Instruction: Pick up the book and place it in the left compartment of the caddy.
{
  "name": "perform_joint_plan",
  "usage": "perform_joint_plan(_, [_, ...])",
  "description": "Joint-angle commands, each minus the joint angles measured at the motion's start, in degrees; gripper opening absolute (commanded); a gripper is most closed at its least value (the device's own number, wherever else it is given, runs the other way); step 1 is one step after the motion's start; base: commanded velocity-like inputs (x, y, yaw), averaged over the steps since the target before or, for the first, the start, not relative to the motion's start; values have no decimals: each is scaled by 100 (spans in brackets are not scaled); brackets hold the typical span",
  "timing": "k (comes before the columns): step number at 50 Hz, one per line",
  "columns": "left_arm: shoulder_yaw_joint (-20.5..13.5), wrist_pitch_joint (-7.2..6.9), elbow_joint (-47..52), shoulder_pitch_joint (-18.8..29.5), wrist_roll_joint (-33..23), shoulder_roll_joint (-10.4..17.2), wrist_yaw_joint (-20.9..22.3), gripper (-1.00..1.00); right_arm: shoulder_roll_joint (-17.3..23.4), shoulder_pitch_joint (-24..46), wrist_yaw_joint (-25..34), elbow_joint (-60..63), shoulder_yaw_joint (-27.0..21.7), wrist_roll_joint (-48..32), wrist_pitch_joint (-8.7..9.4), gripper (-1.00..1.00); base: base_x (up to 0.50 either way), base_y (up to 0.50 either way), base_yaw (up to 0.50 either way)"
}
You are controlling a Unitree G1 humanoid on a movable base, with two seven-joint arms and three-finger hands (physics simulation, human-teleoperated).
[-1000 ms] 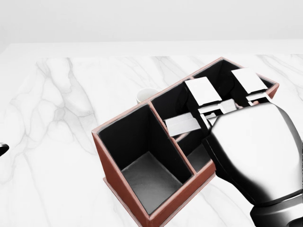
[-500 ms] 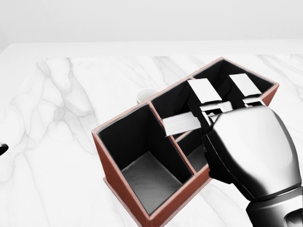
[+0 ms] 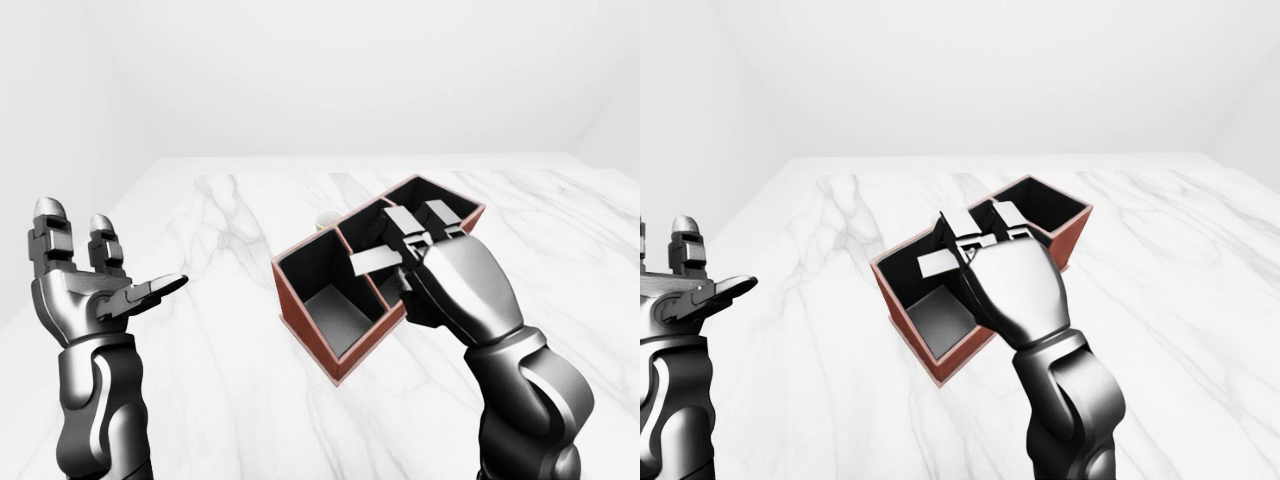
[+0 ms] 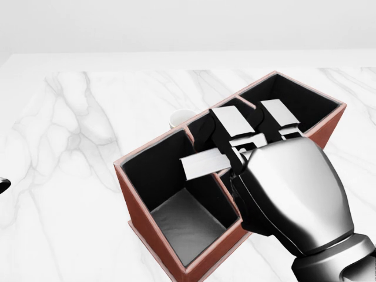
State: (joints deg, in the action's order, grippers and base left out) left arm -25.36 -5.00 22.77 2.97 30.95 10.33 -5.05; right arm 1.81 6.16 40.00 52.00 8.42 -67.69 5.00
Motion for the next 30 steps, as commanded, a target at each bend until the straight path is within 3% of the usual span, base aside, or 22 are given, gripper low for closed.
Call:
perform_joint_plan(1, [-7, 0, 64, -22, 18, 3, -19, 100, 3, 15, 0, 177, 81, 183, 0, -100, 0, 0, 0])
perform_joint_plan(10, [5, 0, 18, 3, -7, -1, -8, 100, -6, -51, 0, 259, 66, 1163, 0, -100, 0, 0, 0])
perform_joint_plan(30, [10, 0, -30, 20, 1, 14, -5, 100, 744, -88, 0, 311, -423, 3816, 0, -100, 0, 0, 0])
